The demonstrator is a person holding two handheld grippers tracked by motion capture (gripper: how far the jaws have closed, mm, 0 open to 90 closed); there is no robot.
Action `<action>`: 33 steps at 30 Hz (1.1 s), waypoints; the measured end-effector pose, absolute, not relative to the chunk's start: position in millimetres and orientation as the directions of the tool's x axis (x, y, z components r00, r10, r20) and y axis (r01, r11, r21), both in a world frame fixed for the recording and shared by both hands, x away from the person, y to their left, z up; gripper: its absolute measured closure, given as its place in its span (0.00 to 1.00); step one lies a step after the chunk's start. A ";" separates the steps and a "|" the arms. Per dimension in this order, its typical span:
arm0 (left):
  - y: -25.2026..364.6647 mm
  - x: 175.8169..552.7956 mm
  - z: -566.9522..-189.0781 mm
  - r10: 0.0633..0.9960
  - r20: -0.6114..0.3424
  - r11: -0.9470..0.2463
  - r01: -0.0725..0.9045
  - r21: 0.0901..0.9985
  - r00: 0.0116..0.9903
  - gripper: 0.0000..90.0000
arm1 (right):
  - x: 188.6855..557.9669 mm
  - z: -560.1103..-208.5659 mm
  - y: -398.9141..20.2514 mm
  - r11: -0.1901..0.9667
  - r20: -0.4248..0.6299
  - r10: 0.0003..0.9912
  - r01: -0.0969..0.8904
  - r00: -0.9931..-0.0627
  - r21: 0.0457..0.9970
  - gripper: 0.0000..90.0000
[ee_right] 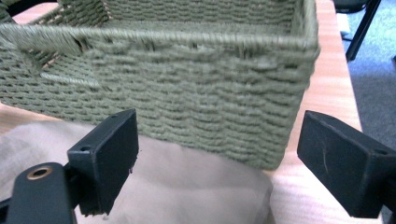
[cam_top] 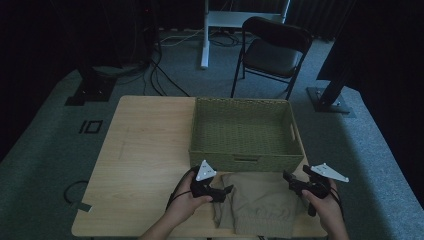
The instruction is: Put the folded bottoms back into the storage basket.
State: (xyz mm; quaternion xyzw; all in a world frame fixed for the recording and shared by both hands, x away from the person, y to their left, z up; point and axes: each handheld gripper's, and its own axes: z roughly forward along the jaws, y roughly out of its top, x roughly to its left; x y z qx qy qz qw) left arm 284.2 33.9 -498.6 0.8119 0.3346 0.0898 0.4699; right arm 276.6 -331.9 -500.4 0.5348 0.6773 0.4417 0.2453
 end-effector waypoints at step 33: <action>5.0 274.8 -549.4 0.678 -0.112 -0.452 0.531 0.717 0.727 0.17 | 263.6 -554.9 -332.5 0.103 0.132 0.945 0.658 -0.298 0.746 0.14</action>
